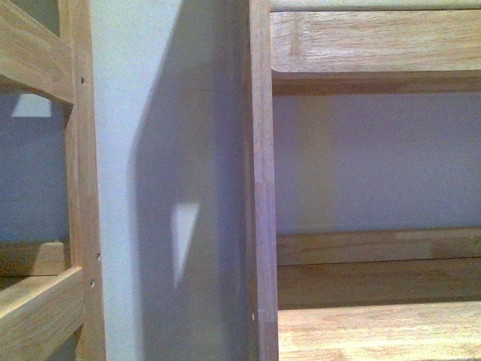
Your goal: Put away toys
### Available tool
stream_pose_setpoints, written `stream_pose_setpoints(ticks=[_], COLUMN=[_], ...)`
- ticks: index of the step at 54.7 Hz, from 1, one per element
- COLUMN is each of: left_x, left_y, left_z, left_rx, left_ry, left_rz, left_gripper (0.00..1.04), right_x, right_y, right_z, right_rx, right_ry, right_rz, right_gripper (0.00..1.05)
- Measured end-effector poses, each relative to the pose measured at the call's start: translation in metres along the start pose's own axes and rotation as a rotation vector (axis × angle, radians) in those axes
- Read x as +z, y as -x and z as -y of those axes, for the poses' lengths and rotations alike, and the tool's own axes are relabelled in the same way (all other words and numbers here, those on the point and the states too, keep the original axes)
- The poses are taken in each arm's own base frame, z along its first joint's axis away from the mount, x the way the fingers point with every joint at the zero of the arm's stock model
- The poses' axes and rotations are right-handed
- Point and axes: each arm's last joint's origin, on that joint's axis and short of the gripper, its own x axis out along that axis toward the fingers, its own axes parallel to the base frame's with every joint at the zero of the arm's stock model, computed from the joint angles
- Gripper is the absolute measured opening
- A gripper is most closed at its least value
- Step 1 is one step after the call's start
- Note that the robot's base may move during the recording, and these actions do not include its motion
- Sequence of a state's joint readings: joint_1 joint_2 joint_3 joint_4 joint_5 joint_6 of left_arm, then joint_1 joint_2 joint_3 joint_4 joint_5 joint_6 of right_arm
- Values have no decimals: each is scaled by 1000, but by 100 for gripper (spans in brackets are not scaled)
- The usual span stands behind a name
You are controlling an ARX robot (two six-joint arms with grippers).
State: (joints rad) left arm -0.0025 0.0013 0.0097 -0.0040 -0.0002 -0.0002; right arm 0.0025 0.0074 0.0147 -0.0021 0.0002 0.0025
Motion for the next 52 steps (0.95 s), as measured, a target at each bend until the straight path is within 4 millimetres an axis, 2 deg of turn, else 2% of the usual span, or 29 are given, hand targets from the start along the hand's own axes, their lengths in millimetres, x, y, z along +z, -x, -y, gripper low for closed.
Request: stream_pose_setpoints(ticks=[6,52], left_x=[0,0], left_y=[0,0], left_z=[0,0], left_rx=[0,0], left_ry=[0,0], left_rz=[0,0], left_gripper=[98,98], right_x=[0,0], right_y=[0,0], right_z=[0,0], right_rx=[0,0], right_ry=[-1,0], right_rz=[0,0], right_gripper=[99,98])
